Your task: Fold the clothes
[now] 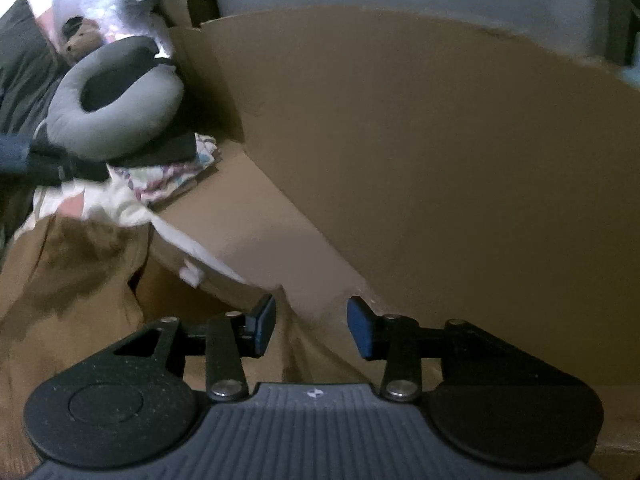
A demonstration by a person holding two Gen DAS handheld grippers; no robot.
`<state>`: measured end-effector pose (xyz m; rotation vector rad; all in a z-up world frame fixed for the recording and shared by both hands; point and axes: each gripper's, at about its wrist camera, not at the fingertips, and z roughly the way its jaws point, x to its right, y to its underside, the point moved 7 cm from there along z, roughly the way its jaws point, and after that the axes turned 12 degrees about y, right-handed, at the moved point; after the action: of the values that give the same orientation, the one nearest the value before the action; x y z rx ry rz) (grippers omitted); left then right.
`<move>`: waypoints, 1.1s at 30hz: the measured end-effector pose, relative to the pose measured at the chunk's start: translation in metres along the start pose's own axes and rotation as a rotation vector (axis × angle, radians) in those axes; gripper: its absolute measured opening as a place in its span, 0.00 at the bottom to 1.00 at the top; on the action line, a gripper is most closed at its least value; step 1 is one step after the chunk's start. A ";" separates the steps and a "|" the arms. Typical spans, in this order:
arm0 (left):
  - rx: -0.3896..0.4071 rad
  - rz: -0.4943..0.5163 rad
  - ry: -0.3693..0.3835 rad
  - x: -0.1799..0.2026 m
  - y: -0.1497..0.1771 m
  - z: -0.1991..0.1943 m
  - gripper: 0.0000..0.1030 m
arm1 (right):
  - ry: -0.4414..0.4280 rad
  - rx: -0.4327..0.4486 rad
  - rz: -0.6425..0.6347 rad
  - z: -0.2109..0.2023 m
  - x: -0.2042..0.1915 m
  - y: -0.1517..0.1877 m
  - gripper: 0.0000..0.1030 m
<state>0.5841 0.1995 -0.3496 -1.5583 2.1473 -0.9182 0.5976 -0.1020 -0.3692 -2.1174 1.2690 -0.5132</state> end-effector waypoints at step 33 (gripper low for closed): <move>-0.247 -0.130 -0.287 -0.001 0.043 -0.036 0.27 | 0.219 -0.145 0.244 -0.081 0.070 0.115 0.44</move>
<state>0.5314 0.2200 -0.3521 -1.8380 2.0307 -0.4411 0.5065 -0.2294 -0.3858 -2.0245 1.7091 -0.5716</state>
